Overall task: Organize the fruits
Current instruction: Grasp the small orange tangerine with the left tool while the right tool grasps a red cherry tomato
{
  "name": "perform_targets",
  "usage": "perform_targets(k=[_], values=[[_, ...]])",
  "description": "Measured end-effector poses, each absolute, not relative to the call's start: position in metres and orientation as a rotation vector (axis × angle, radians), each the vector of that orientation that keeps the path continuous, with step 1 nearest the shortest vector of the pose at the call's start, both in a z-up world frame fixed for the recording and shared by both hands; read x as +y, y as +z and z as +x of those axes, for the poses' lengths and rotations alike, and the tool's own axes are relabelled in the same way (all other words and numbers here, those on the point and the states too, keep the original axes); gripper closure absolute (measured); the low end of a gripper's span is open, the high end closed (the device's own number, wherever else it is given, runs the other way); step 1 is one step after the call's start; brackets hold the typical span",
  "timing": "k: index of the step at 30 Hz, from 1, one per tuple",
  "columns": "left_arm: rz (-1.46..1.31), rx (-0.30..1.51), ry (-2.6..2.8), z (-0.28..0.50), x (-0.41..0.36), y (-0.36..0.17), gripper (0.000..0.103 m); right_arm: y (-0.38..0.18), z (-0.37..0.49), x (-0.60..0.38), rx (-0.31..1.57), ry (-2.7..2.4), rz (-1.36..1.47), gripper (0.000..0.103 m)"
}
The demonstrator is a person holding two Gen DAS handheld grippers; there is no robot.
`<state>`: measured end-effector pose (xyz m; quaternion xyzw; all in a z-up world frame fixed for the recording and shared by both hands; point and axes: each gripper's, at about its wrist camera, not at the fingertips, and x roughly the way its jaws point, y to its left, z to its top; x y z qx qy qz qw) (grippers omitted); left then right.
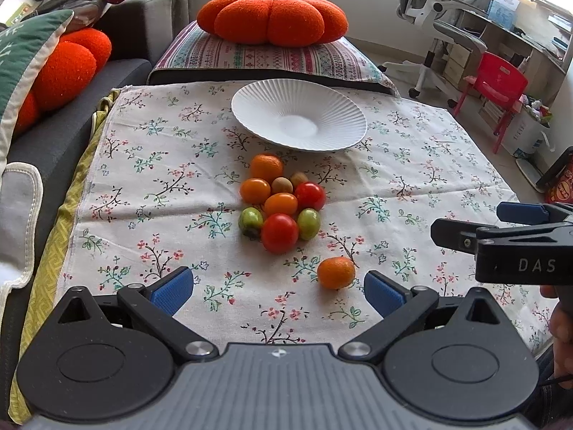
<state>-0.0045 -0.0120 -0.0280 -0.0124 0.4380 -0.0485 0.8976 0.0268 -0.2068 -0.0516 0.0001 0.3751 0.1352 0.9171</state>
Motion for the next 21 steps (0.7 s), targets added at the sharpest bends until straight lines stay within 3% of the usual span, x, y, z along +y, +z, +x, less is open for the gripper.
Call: perform_targets(k=[21], values=[[-0.092, 0.966, -0.166, 0.016, -0.018, -0.085, 0.014, -0.071, 0.060, -0.210, 0.771, 0.304, 0.006, 0.002]])
